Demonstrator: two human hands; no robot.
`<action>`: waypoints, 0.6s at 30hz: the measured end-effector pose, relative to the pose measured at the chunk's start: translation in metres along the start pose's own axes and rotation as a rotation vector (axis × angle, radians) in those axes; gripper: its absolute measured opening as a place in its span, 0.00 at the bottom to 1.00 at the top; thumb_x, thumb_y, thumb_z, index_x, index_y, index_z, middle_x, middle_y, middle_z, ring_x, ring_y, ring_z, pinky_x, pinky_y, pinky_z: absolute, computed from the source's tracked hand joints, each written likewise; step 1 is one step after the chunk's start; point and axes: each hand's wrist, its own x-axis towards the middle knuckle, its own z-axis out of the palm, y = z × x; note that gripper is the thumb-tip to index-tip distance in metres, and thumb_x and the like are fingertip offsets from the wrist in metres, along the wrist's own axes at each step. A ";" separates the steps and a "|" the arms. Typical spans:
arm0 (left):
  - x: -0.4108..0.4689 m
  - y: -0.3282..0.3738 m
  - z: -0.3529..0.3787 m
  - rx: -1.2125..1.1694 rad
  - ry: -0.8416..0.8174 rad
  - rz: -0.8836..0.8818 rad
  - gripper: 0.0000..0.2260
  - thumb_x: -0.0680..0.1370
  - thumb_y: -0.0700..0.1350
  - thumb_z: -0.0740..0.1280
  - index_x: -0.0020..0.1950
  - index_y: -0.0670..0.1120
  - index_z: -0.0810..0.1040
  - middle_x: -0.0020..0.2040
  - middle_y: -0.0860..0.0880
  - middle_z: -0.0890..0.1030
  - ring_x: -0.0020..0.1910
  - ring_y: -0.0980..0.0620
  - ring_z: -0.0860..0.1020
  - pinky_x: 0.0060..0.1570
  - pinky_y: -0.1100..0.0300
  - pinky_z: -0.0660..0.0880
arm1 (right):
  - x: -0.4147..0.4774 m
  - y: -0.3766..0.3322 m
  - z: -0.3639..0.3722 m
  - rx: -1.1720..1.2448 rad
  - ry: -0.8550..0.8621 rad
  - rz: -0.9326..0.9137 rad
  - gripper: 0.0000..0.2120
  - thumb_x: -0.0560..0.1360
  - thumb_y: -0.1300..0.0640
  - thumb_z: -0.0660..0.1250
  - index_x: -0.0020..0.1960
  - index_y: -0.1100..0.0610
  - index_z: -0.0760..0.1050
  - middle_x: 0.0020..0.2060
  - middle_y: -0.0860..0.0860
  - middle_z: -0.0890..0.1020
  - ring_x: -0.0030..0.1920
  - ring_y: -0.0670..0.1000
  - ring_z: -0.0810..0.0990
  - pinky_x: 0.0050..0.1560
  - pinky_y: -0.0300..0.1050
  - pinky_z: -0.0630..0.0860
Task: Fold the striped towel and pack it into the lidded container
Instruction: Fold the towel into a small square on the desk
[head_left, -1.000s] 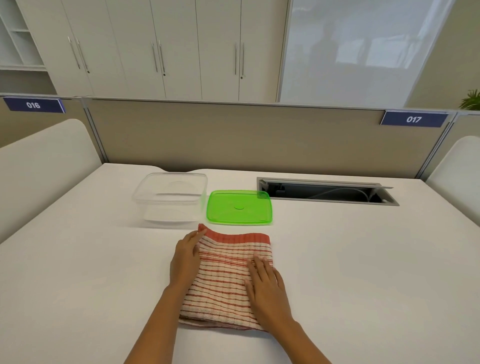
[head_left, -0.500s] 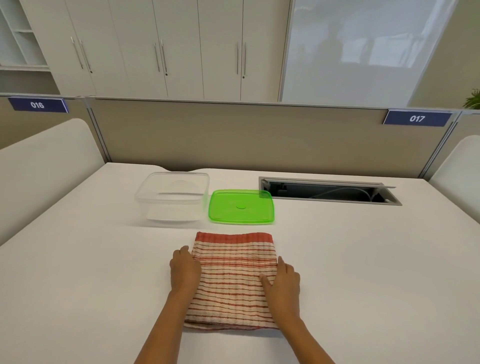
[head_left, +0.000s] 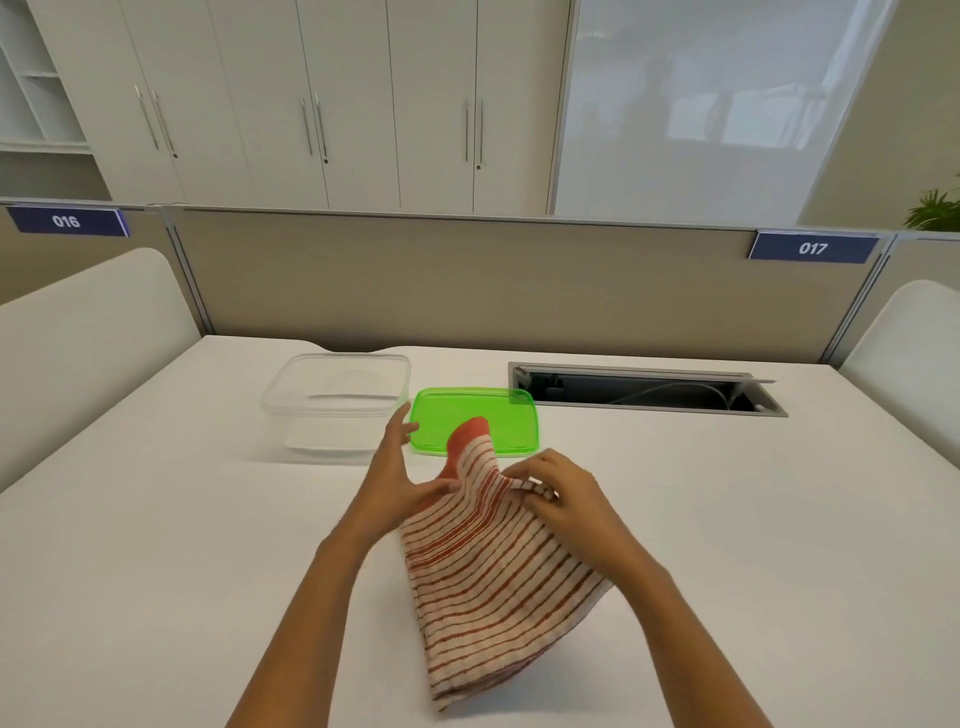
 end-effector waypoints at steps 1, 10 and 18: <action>0.003 0.006 -0.004 -0.051 -0.063 0.018 0.49 0.63 0.42 0.79 0.75 0.52 0.52 0.67 0.51 0.69 0.67 0.54 0.66 0.68 0.56 0.62 | 0.002 -0.007 -0.010 -0.003 -0.034 -0.049 0.11 0.75 0.60 0.65 0.55 0.50 0.79 0.48 0.42 0.76 0.49 0.38 0.74 0.52 0.26 0.69; -0.008 0.044 -0.021 -0.184 -0.344 -0.015 0.06 0.68 0.50 0.72 0.42 0.60 0.84 0.42 0.57 0.87 0.43 0.56 0.85 0.43 0.62 0.77 | 0.008 -0.031 -0.072 -0.025 -0.075 -0.107 0.08 0.74 0.50 0.67 0.50 0.40 0.77 0.46 0.35 0.77 0.49 0.41 0.77 0.48 0.33 0.75; -0.023 0.091 -0.029 -0.256 -0.253 0.110 0.06 0.74 0.48 0.68 0.47 0.56 0.85 0.43 0.52 0.87 0.41 0.49 0.85 0.37 0.63 0.79 | -0.002 0.002 -0.074 -0.024 -0.188 0.059 0.12 0.71 0.51 0.71 0.43 0.33 0.73 0.44 0.33 0.78 0.48 0.41 0.78 0.42 0.28 0.73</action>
